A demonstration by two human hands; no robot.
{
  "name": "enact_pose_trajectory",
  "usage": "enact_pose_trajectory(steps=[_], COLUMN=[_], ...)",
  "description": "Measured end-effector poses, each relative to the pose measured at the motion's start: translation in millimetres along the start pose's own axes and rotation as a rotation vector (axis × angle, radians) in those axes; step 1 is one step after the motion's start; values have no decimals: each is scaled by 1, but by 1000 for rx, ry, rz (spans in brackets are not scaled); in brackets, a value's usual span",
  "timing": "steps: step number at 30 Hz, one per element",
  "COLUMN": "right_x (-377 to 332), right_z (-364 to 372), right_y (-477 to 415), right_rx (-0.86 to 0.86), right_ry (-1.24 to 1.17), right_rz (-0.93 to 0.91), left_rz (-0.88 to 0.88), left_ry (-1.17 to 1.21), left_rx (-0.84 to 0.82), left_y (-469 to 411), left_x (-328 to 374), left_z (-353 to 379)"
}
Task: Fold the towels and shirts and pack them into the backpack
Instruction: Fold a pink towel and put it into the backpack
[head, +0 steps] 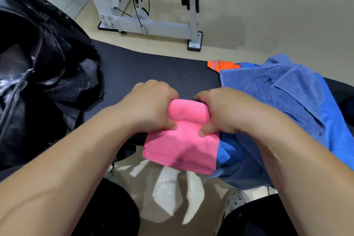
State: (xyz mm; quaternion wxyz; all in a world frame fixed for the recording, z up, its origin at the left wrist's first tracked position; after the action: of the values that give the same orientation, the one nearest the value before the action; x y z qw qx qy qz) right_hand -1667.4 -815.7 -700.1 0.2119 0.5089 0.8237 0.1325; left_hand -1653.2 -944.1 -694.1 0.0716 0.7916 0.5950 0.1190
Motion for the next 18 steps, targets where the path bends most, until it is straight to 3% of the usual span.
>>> enact_pose_trajectory(steps=[4, 8, 10, 15, 18], right_x=[4, 0, -2, -6, -13], right_z=[-14, -42, -44, -25, -3], right_y=[-2, -4, -3, 5, 18], right_rx=[83, 555, 720, 558, 400], right_ry=[64, 113, 96, -85, -67], right_rz=[34, -30, -50, -150, -204], left_rz=[27, -30, -63, -99, 7], left_ry=[5, -137, -215, -201, -103], left_rx=[138, 464, 532, 520, 450], left_y=[-1, 2, 3, 3, 9], left_x=[-1, -8, -11, -20, -19], left_z=[-10, -33, -37, -26, -14])
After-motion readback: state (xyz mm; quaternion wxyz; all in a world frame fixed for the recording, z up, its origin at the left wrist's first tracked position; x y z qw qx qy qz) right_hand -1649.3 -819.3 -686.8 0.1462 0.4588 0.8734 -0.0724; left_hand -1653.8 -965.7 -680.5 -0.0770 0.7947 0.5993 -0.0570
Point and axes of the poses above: each hand's wrist, its own y-axis away from the middle knuckle, its own z-axis out of the palm, x = y × z, the point moved 9 cm from there along -y, towards the middle knuckle, and after that the axes turned 5 degrees about -y, right-handed, at the moved point
